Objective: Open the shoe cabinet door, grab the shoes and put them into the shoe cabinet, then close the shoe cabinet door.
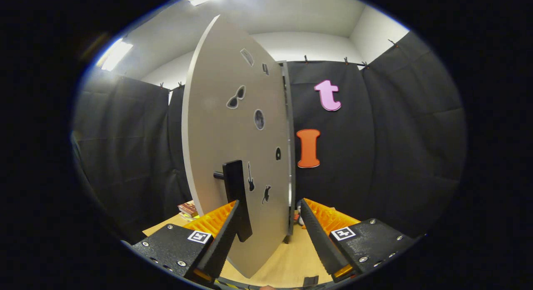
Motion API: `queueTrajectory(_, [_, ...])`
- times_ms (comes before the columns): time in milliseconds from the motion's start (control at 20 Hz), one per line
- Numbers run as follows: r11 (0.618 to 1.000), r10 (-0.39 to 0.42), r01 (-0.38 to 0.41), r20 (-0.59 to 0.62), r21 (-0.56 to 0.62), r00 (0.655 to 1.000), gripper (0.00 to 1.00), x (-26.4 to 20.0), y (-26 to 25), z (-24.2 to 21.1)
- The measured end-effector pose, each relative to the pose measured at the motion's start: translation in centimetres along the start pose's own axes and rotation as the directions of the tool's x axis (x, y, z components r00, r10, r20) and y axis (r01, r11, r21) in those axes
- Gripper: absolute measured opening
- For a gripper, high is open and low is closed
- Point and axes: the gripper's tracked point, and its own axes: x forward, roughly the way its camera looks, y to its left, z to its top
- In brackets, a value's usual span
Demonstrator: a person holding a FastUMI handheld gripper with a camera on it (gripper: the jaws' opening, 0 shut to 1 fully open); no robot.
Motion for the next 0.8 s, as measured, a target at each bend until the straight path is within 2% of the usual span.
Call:
queueTrajectory(450, [0.984,0.177,-0.177,-0.032,0.012,0.984,0.92,9.5,12.0,-0.6])
queueTrajectory(800, [0.984,0.150,-0.153,-0.045,-0.087,0.988,0.93,18.6,17.6,-1.3])
